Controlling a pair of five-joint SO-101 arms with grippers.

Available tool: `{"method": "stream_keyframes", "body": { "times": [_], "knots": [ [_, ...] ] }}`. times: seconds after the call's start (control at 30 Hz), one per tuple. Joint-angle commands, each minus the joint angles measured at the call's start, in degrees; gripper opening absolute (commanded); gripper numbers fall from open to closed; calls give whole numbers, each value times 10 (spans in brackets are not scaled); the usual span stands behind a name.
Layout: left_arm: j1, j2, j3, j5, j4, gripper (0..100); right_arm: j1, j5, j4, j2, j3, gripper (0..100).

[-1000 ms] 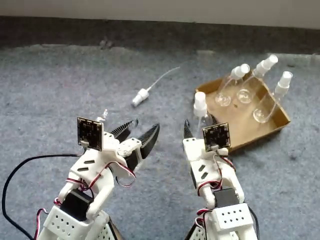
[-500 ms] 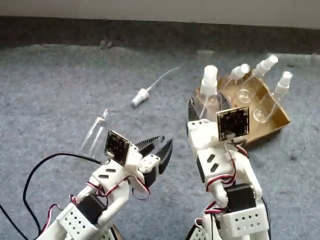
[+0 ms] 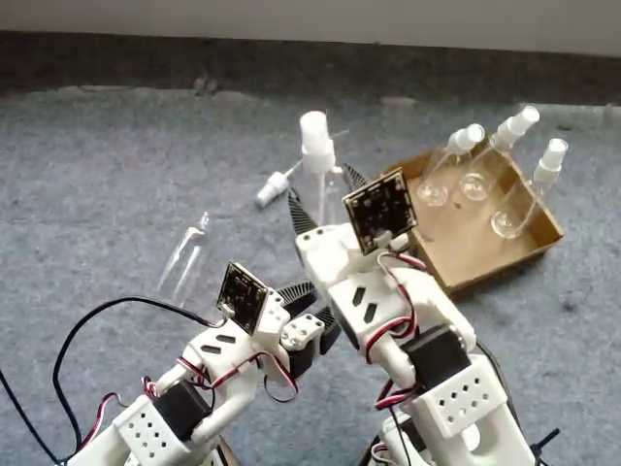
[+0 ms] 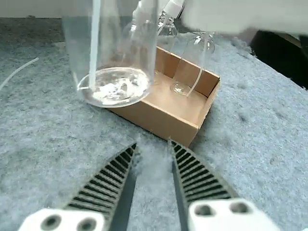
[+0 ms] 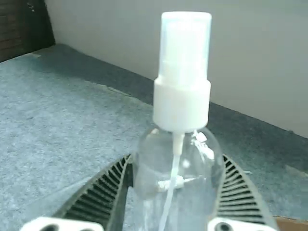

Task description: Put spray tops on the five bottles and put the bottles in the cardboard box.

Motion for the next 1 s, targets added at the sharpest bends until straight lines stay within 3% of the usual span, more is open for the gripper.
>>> {"method": "stream_keyframes", "body": {
  "times": [0.0, 0.27, 0.6, 0.87, 0.97],
  "knots": [
    [8, -8, -3, -1, -38, 73, -42, -3, -22, 1, -36, 191],
    [-4, -8, -5, -2, -55, 73, -64, -5, -58, 0, 21, 191],
    [-102, -8, -1, -1, -93, 73, -59, -3, -56, -4, 54, 191],
    [-106, -8, 15, -1, -94, 73, -55, -2, -55, -4, 52, 191],
    [-107, -8, 17, -4, -94, 73, -13, -2, -55, -4, 50, 190]
  ]
}}
